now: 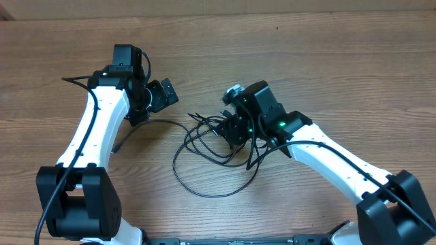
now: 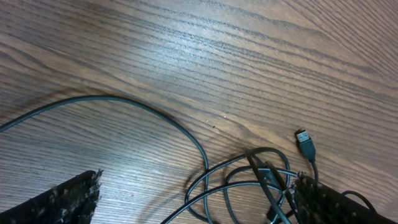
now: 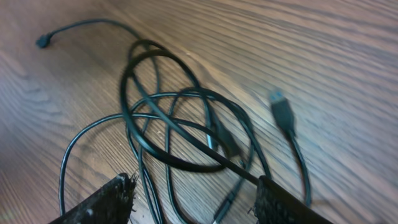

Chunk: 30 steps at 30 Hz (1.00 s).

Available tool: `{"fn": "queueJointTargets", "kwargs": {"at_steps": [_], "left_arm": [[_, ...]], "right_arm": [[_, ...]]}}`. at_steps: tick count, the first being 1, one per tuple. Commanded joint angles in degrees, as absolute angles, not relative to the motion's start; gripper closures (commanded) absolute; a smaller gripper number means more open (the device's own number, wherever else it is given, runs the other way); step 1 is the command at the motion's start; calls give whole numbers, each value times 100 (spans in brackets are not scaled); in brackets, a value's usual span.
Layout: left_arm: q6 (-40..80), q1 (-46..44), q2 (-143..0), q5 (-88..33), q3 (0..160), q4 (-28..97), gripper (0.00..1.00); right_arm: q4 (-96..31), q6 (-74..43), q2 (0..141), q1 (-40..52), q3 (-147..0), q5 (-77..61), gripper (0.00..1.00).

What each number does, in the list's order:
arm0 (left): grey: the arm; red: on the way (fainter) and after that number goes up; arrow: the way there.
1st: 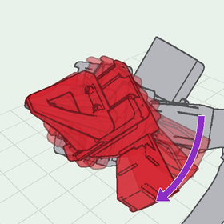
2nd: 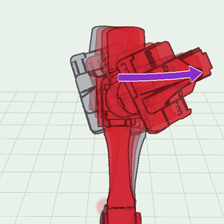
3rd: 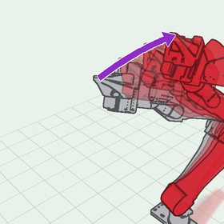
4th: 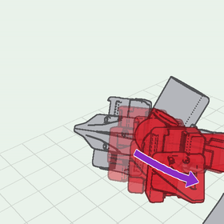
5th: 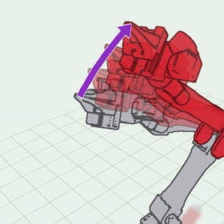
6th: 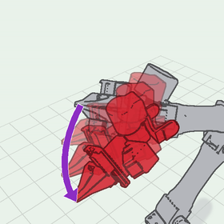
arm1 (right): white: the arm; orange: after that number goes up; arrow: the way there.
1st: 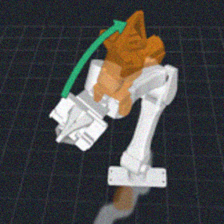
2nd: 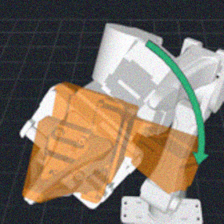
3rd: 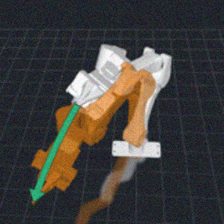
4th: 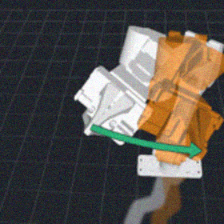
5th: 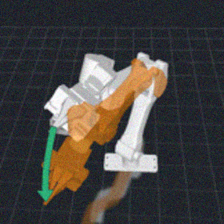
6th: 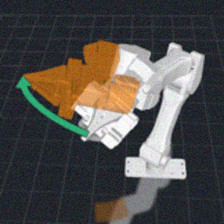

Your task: Untangle cables

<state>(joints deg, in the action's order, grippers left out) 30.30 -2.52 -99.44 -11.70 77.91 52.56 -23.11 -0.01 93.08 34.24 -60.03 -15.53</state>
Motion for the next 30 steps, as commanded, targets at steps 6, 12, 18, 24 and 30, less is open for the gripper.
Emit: {"fn": "queueJointTargets", "kwargs": {"at_steps": [6, 12, 18, 24, 30], "left_arm": [[3107, -255, -10001, -991, 7749, 5253, 1], [3107, -255, -10001, -991, 7749, 5245, 1], [3107, -255, -10001, -991, 7749, 5245, 0], [3107, -255, -10001, -991, 7749, 5245, 0], [3107, -255, -10001, -991, 7749, 5245, 0]], "right_arm": [[-1857, 803, 9358, 3476, -6108, -1660, 53], [-1870, 803, 9369, 3479, -6104, -1662, 55], [-1730, 803, 9426, 3476, -6010, -1660, 55], [-1496, 803, 9612, 3476, -6007, -1660, 55], [-1328, 803, 9872, 3476, -6007, -1658, 60]]}}
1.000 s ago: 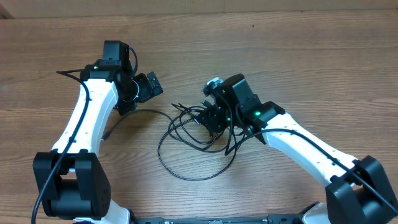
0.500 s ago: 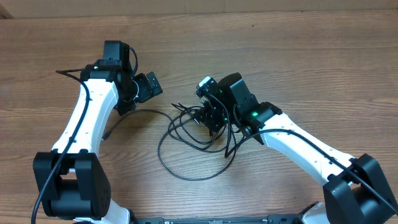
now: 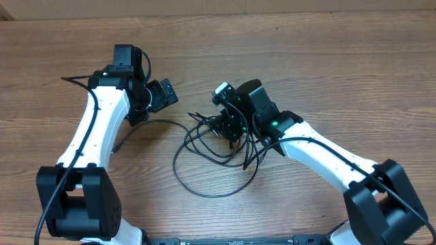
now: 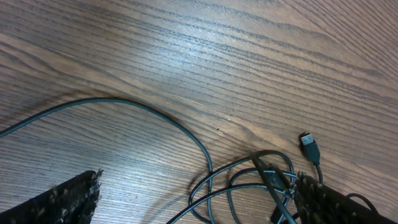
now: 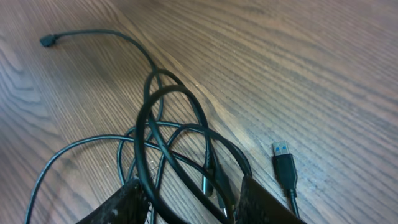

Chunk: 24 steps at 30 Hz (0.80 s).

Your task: Untangle cables

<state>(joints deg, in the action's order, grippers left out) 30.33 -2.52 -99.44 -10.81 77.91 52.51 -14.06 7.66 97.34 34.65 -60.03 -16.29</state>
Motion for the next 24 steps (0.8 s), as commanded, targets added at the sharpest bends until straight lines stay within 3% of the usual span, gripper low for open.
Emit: {"fn": "queueJointTargets", "kwargs": {"at_steps": [1, 3, 6, 13, 24], "left_arm": [[3107, -255, -10001, -991, 7749, 5245, 0], [3107, -255, -10001, -989, 7749, 5245, 1], [3107, -255, -10003, -991, 7749, 5245, 0], [3107, -255, -10001, -991, 7749, 5245, 0], [3107, -255, -10001, -991, 7749, 5245, 0]], "right_arm": [[-1284, 803, 9872, 3476, -6007, -1660, 67], [-1168, 799, 9865, 3476, -6010, -1662, 87], [-1074, 768, 9778, 3476, -6045, -1664, 96], [-1269, 537, 9089, 3479, -6257, -1684, 96], [-1262, 569, 6805, 3476, -6326, -1682, 96]]}}
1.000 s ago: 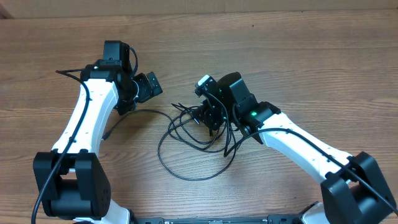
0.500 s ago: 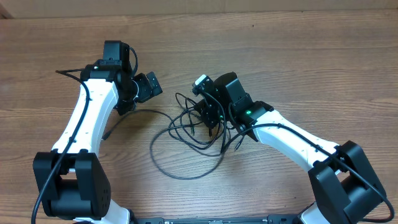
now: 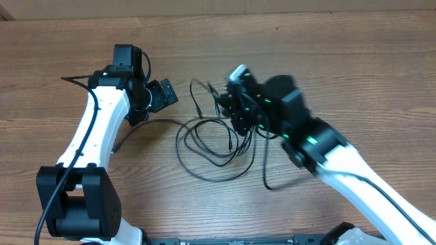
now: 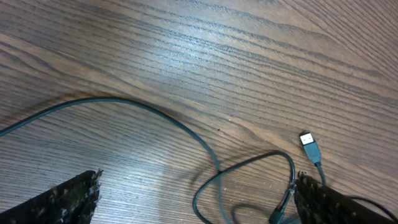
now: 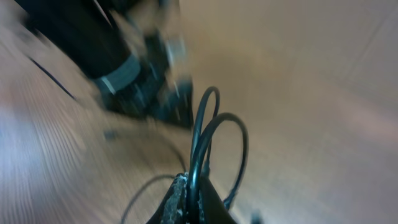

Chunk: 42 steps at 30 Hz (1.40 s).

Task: Untangle cables
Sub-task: 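Lift and pull the cable up-right with the right gripper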

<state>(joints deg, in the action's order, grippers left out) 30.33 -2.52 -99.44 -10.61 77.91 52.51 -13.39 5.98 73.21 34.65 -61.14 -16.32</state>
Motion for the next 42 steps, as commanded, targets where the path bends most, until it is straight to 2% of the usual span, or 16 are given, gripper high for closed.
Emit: {"fn": "queueJointTargets", "kwargs": {"at_steps": [1, 10, 15, 23, 26, 30, 33, 35, 42], "left_arm": [[3107, -255, -10001, -991, 7749, 5245, 0], [3107, -255, -10001, -989, 7749, 5245, 0], [3107, -259, -10001, -989, 7749, 5245, 0], [3107, -259, -10001, -991, 7749, 5245, 0], [3107, -259, -10001, -991, 7749, 5245, 1], [3107, -259, -10001, -989, 7749, 5245, 1], [3107, -259, -10001, -989, 7749, 5245, 0], [3107, -259, -10001, -991, 7749, 5245, 0], [3107, -259, -10001, -989, 7749, 5245, 1]], "right_arm": [[-1227, 611, 6624, 3476, -6326, -1680, 96], [-965, 1135, 5586, 3476, -6326, -1629, 96], [-727, 1144, 5415, 3476, -6326, -980, 96], [242, 1140, 4882, 3476, -6342, 1214, 96], [-154, 1028, 4790, 3476, -6342, 2134, 96], [-1380, 598, 4871, 3420, -6340, 3625, 93], [-2270, 178, 5092, 3103, -6340, 4294, 91], [-2399, -78, 5277, 2757, -6340, 4397, 90], [-2950, -1363, 6018, 744, -6340, 3938, 89]]}}
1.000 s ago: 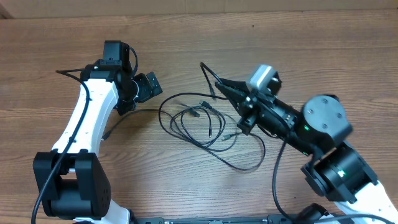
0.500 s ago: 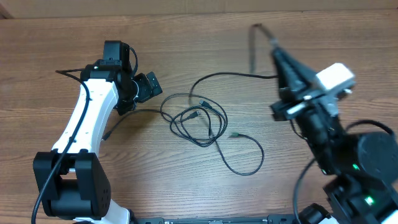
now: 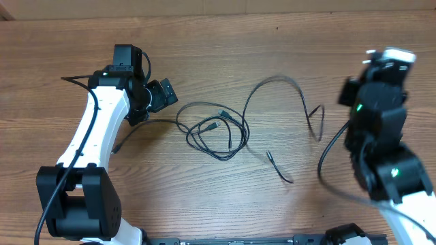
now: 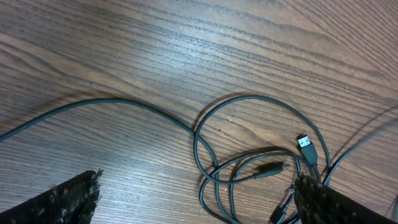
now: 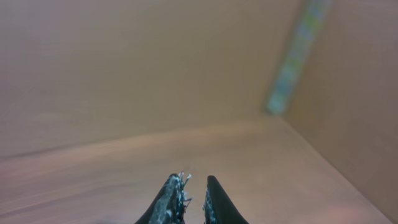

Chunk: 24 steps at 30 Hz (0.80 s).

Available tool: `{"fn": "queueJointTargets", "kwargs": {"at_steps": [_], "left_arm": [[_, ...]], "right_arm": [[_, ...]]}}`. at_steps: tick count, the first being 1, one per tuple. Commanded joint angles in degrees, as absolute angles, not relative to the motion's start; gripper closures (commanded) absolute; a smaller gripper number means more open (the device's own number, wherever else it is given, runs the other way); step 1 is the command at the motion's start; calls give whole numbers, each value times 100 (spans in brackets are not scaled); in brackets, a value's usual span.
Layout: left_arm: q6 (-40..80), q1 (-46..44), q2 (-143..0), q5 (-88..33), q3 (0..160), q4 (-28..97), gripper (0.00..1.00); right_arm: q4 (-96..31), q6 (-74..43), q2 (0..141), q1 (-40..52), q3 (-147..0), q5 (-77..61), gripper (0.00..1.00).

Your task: Untangle cables

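Observation:
A knot of dark cables [image 3: 211, 129] lies on the wooden table [image 3: 272, 41] at the middle. One strand [image 3: 276, 80] arcs out of it to the right, and a loose end [image 3: 281, 171] lies below. In the left wrist view the loops [image 4: 249, 168] and a USB plug [image 4: 305, 143] sit between the spread fingers [image 4: 62, 199] of my open left gripper [image 4: 196, 199], just left of the knot in the overhead view [image 3: 162, 95]. My right arm [image 3: 378, 109] is raised at the far right. Its gripper [image 5: 193, 186] is nearly closed with no cable showing in it.
A single strand [image 4: 93, 106] trails left from the knot under my left arm [image 3: 95, 129]. A dark cable [image 3: 323, 163] curves beside the right arm. The right wrist view shows only a blurred tan wall and floor.
My right gripper, then shut on cable loops above the knot, is now raised far to the right with no cable visible in it. One strand is drawn out rightwards. The left arm is unmoved.
My right gripper stood open over the knot, then narrower over the same loops. Then it was shut on loops and lifted above the table. Now it is high at the right, a strand stretches out, and the remaining knot is smaller.

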<state>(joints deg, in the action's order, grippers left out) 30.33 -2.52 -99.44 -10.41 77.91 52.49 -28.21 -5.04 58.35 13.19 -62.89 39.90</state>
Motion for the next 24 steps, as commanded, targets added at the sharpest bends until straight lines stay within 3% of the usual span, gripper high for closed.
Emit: {"fn": "queueJointTargets", "kwargs": {"at_steps": [1, 3, 6, 12, 14, 24], "left_arm": [[3107, -259, -10001, -989, 7749, 5245, 1], [3107, -259, -10001, -989, 7749, 5245, 1], [3107, -259, -10001, -991, 7749, 5245, 1], [3107, -259, -10001, -991, 7749, 5245, 0], [3107, -259, -10001, -989, 7749, 5245, 0], [3107, -259, -10001, -991, 7749, 5245, 0]], "right_arm": [[-3072, -1555, 6134, 489, -6340, 3555, 89], [-3323, -1800, 6364, 47, -6340, 2320, 89], [-3649, -1798, 6683, -338, -6340, 449, 81], [-4434, -1013, 7352, -298, -6340, -1874, 44], [-4678, -694, 7531, -161, -6340, -2119, 37], [-5098, -215, 8689, 760, -6340, -1457, 23]]}}
